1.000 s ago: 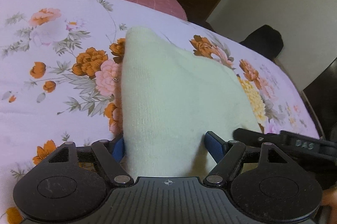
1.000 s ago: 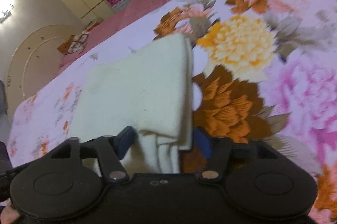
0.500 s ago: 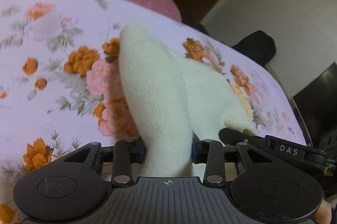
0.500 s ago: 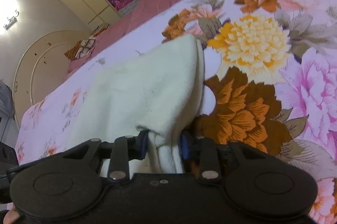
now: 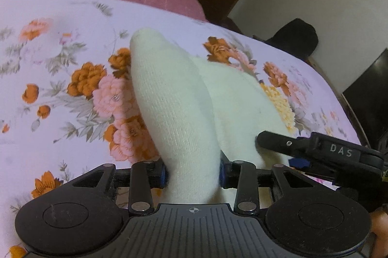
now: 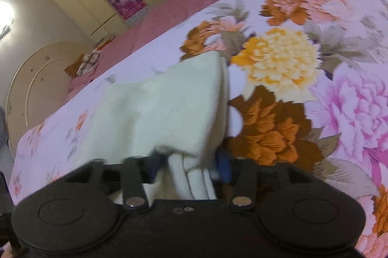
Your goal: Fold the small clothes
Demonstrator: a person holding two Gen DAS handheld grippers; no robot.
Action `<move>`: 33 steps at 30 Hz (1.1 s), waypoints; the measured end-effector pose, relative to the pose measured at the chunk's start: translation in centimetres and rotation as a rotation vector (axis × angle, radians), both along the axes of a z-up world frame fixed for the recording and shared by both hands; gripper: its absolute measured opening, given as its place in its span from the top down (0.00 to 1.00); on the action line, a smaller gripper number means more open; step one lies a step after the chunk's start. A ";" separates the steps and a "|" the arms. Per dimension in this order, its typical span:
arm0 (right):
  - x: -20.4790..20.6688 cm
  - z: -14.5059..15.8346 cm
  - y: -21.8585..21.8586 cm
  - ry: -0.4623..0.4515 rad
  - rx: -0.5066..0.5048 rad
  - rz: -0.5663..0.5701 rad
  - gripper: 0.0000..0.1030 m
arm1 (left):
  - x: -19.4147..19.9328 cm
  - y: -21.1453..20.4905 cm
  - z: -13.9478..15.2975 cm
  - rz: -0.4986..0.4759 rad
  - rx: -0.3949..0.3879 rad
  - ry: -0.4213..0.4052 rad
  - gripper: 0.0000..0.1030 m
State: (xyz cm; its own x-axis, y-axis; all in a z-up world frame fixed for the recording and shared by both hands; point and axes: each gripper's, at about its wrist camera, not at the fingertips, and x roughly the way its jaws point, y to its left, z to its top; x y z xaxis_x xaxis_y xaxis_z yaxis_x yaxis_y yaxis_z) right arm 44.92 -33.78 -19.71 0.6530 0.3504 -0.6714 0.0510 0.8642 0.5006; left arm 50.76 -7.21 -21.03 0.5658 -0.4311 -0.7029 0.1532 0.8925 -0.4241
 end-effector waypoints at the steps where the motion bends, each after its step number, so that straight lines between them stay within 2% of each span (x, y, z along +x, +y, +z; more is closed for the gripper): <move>1: 0.1 -0.2 -0.1 -0.004 0.007 -0.002 0.44 | 0.1 0.1 -0.2 0.007 -0.004 0.003 0.58; 5: 1.3 -1.2 0.0 0.023 0.033 0.011 0.49 | 0.5 0.3 -1.1 0.032 -0.050 0.019 0.55; 7: 1.6 -1.4 0.3 0.022 0.038 0.022 0.62 | 0.5 0.3 -1.2 0.030 -0.052 0.009 0.56; 9: 1.7 -1.2 0.7 0.008 0.030 0.036 0.67 | 0.3 0.2 -1.0 0.025 -0.047 -0.004 0.63; 12: 1.2 -0.3 1.2 -0.035 0.002 0.059 0.71 | 0.0 -0.3 -0.1 0.006 -0.019 -0.040 0.64; 18: 0.6 2.4 2.2 -0.118 0.001 0.096 0.73 | -0.7 -0.3 2.3 -0.011 -0.020 -0.099 0.65; 23: -0.2 4.8 3.9 -0.171 -0.002 0.118 0.73 | -2.1 1.7 4.5 -0.001 -0.023 -0.140 0.65; 28: -0.9 6.4 6.9 -0.200 0.009 0.148 0.73 | -4.0 5.8 6.5 0.022 -0.006 -0.173 0.65; 33: -1.7 7.1 12.3 -0.216 0.034 0.187 0.73 | -6.4 12.2 7.4 0.067 0.006 -0.193 0.65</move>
State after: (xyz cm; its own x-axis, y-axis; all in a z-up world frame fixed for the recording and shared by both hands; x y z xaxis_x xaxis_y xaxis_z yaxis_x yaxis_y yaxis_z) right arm 43.21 -21.52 -12.59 0.7015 0.4980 -0.5098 -0.2181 0.8310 0.5117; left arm 44.34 4.95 -13.63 0.7177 -0.3838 -0.5811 0.1710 0.9060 -0.3872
